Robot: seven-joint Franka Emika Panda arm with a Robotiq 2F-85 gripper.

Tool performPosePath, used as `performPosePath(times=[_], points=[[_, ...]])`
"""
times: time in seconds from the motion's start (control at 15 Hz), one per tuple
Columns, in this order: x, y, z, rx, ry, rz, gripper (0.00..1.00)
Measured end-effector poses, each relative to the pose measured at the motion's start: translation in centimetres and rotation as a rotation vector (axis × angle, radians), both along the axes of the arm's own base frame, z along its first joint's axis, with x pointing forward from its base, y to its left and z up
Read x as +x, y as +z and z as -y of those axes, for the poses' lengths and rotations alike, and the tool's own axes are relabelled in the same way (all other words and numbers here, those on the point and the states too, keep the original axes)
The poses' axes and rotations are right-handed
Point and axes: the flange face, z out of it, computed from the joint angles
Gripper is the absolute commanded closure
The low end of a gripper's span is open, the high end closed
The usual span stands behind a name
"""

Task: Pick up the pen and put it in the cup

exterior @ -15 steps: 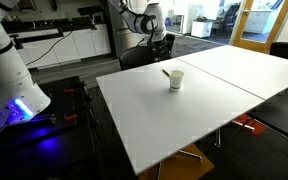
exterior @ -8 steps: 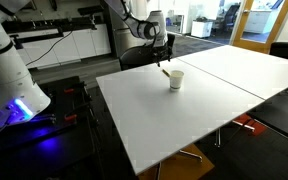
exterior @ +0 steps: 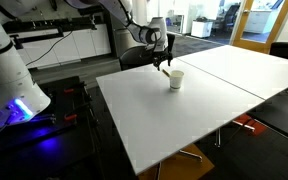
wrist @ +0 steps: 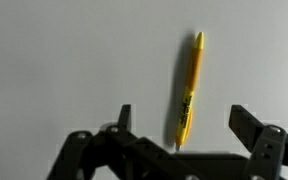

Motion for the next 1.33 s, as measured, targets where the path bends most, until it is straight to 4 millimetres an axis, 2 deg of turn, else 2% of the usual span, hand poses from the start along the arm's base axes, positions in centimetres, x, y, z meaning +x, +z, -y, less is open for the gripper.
performPosePath(times=[0.6, 1.2, 1.27, 1.33], points=[[0.8, -1.1, 0.3, 0.001, -0.013, -0.001, 0.0], [1.6, -2.5, 1.8, 0.002, -0.033, -0.047, 0.0], [1.7, -2.7, 1.9, 0.002, -0.034, -0.052, 0.03], [1.8, -2.8, 1.9, 0.002, -0.035, -0.057, 0.27]])
